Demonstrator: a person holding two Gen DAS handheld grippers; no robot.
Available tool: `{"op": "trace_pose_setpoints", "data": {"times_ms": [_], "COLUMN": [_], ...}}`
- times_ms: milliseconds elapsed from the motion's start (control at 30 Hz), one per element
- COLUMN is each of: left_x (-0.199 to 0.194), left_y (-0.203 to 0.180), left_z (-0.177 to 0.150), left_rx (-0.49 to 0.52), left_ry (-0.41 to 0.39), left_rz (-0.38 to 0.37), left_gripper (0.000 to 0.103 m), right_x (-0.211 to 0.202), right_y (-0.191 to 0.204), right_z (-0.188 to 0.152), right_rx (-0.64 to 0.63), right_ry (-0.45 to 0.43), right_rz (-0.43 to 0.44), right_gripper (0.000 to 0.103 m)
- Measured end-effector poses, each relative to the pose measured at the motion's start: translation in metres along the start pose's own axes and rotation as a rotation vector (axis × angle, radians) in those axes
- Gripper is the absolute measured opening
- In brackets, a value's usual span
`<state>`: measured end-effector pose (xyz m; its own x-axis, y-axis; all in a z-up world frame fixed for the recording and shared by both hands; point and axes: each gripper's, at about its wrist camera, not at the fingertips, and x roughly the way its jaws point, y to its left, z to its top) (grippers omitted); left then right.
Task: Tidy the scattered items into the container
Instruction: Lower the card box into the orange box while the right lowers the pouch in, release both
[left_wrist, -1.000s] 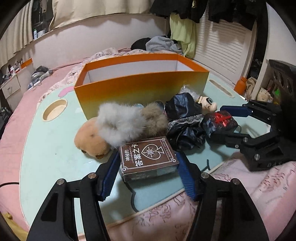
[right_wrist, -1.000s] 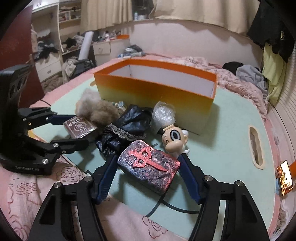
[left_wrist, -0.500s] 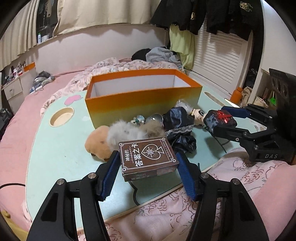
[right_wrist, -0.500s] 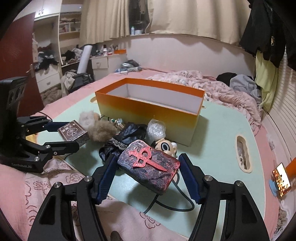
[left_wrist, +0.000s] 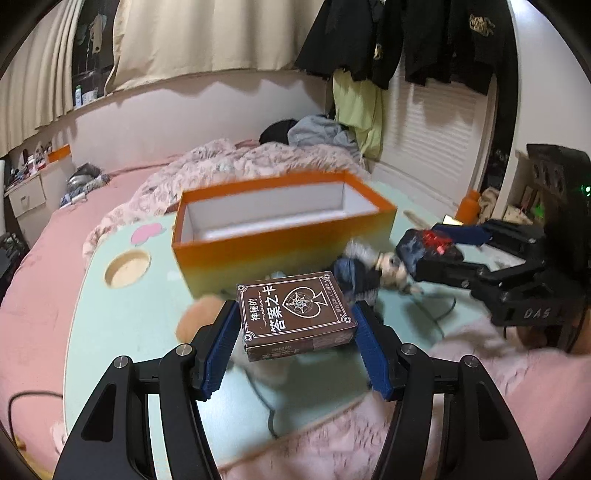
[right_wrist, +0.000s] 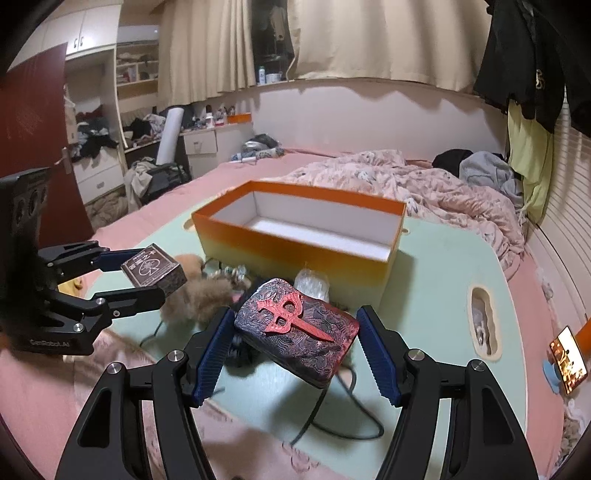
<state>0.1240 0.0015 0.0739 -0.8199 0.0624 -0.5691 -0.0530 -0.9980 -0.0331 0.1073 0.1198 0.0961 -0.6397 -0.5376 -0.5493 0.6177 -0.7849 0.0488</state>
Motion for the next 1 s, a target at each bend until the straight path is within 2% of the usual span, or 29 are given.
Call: {"op": "trace_pose_setpoints", "data": {"times_ms": [167,267,367,600,900,1000], "left_x": [0.019,0.037,0.066,0.110,0.119,0.116], "left_y": [0.002,0.017,0.032,0.046,0.049,0.051], "left_z": [0.039,0.063,0.080,0.073,0.069,0.068], "left_rx": [0.059,0.007,-0.010,-0.040,-0.063,-0.080], "left_ry": [-0.035,-0.026,0.006,0.092,0.126,0.128], "left_rz": [0.026,0.037,0.089,0.087,0.096,0.100], "left_gripper": [0.062,0.062,0.062,0.062,0.063,0.064], "right_x": [0.016,0.035,0.059,0.103,0.118,0.113], "right_y": [-0.003,-0.005,-0.012,-0.024,-0.027,-0.028], "right_z": [0.039,0.063,0.078,0.077,0.067,0.068], "right_rx": [-0.024,-0.048,-0.029,-0.007,0.000,0.004], "right_ry": [-0.018,-0.022,0.002,0.079,0.122,0.092], "right_rz": [-0.028,-0.081,-0.098,-0.106,-0.118,-0.124], "right_gripper": [0.068,0.068,0.068,0.068,0.069,0.079]}}
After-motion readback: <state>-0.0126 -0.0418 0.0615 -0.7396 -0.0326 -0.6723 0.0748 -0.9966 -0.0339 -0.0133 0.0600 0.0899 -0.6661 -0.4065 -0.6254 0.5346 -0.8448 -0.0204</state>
